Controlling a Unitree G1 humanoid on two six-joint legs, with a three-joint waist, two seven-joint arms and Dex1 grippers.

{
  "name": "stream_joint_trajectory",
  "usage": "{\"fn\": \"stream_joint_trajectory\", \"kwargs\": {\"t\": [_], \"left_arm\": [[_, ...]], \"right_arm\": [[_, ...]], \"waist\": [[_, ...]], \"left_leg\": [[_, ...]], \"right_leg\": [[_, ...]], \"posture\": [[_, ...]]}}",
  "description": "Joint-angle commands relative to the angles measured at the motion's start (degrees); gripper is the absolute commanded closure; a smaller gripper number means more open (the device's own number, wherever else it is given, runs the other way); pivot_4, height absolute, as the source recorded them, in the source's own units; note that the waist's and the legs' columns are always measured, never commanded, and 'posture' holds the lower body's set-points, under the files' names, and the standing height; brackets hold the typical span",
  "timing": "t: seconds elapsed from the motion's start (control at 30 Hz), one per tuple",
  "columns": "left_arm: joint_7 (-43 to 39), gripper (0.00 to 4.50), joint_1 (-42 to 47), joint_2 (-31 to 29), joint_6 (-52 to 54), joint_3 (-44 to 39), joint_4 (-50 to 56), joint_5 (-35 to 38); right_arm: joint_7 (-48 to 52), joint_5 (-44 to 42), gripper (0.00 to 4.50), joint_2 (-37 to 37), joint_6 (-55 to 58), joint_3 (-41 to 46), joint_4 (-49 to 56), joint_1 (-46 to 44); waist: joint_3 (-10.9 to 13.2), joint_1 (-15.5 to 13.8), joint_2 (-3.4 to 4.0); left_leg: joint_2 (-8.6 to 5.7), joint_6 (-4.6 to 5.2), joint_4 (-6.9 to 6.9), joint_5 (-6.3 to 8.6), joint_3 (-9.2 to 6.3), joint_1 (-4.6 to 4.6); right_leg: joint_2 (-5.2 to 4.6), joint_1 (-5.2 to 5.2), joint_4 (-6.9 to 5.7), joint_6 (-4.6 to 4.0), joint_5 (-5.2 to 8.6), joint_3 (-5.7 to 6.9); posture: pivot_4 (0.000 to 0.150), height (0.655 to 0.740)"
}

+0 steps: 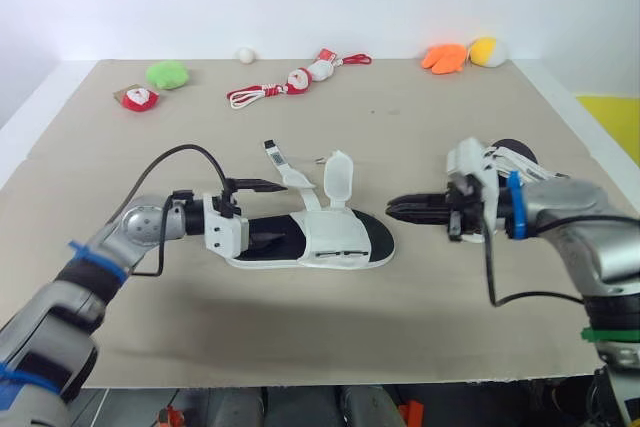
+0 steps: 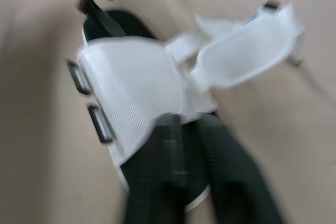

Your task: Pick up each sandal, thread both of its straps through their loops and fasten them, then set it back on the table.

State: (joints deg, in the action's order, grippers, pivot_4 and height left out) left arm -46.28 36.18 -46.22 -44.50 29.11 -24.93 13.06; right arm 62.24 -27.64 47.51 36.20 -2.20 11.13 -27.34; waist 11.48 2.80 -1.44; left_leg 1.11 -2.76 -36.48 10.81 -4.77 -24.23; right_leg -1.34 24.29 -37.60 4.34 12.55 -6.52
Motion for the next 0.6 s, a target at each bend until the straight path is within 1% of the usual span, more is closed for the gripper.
{"fn": "stream_joint_trajectory", "kwargs": {"t": [0.03,0.17,0.3,0.43,0.6], "left_arm": [[-1.6,0.0,-6.3,-2.7,22.1,-7.0,17.4,14.5],[-0.2,0.0,-10.9,-1.9,38.3,-12.7,26.6,23.4],[1.5,0.0,-12.8,0.2,52.9,-17.3,31.5,30.6],[6.1,0.0,-12.0,5.0,64.1,-23.2,31.4,36.8],[9.0,0.0,-9.2,9.2,73.8,-27.4,29.7,39.3]], "right_arm": [[-6.1,2.4,4.47,-2.3,-1.0,0.9,4.4,1.9],[-10.7,5.6,4.47,-4.0,-1.2,-0.2,5.5,4.0],[-12.8,8.2,4.47,-5.0,-1.8,-2.1,6.2,6.1],[-13.7,9.6,4.47,-6.1,-2.5,-3.3,6.0,6.8],[-14.5,10.1,4.47,-7.9,-2.2,-4.3,5.1,5.7]], "waist": [[0.0,0.0,0.01],[0.0,0.0,0.0],[0.0,0.0,0.0],[0.0,0.0,-0.01],[0.0,0.0,-0.01]], "left_leg": [[0.01,-0.02,-0.01,-0.08,0.0,-0.03],[0.07,-0.02,-0.06,-0.26,0.06,0.11],[0.12,0.03,-0.06,-0.47,0.1,0.2],[0.12,0.01,-0.05,-0.55,0.11,0.25],[0.13,0.0,-0.05,-0.56,0.1,0.24]], "right_leg": [[0.03,0.02,-0.04,0.01,0.03,0.0],[0.06,-0.06,-0.16,-0.03,-0.03,0.01],[0.12,-0.11,-0.17,-0.24,-0.05,0.01],[0.12,-0.14,-0.17,-0.27,-0.12,0.01],[0.16,-0.14,-0.16,-0.25,-0.15,0.01]], "posture": [[0.15,0.74],[0.15,0.74],[0.15,0.74],[0.15,0.74],[0.15,0.74]]}}
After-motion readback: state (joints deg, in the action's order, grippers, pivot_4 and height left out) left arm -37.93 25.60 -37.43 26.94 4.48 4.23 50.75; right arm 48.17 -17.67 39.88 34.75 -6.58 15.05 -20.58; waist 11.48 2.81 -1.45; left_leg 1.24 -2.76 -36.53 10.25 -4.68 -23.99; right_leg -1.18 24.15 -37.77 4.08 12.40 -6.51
